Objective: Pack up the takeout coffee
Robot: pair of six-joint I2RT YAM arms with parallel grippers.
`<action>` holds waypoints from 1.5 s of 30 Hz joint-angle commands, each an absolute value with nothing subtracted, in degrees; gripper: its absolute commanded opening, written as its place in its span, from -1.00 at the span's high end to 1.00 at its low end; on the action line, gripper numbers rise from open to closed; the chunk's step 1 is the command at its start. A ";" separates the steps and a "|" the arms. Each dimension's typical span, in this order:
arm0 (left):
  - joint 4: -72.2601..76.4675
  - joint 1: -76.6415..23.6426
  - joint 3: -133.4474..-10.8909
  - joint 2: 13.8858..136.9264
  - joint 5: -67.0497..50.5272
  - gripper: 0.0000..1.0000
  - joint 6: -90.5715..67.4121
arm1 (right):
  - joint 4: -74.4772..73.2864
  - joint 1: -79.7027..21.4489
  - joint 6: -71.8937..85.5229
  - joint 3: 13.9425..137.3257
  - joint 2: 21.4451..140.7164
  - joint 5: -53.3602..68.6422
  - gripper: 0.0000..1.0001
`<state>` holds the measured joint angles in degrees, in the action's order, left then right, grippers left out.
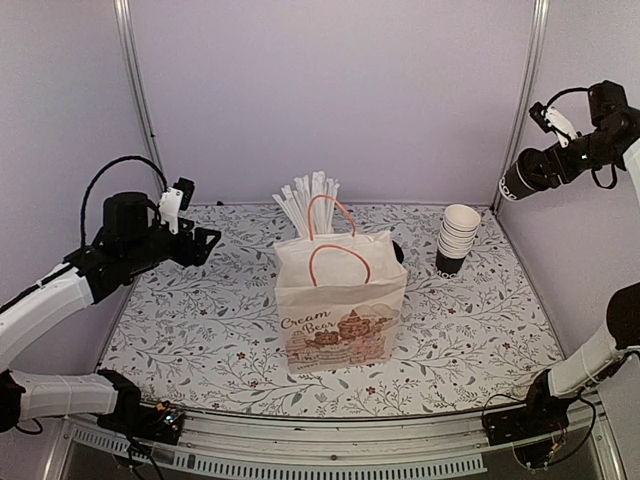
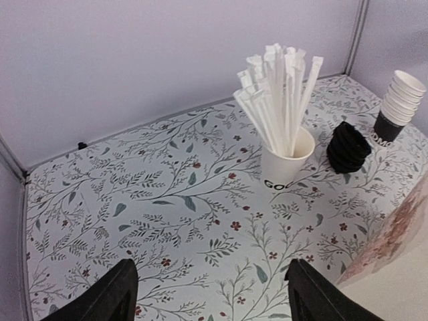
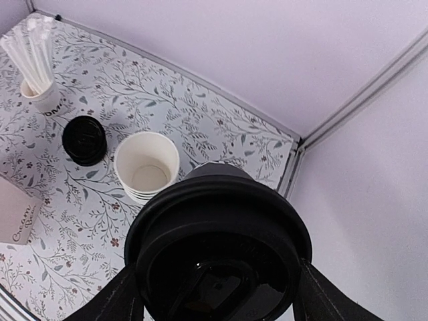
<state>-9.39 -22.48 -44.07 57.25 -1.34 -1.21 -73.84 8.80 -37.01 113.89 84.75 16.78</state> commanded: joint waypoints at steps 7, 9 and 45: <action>-10.38 -38.84 -56.08 63.48 -17.21 -0.53 2.64 | -78.40 -13.51 -38.93 115.87 79.98 28.54 -0.07; -13.35 -41.81 -61.10 67.13 -16.23 -0.54 3.30 | -78.40 -17.87 -39.42 115.93 80.07 31.40 -0.07; -38.32 -48.52 -87.00 90.89 -30.11 0.06 4.53 | -78.42 -56.72 -45.09 117.43 92.26 11.59 0.18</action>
<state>-38.46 -46.92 -88.77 92.47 -25.39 7.07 -78.43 -55.00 -44.93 115.22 91.39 16.97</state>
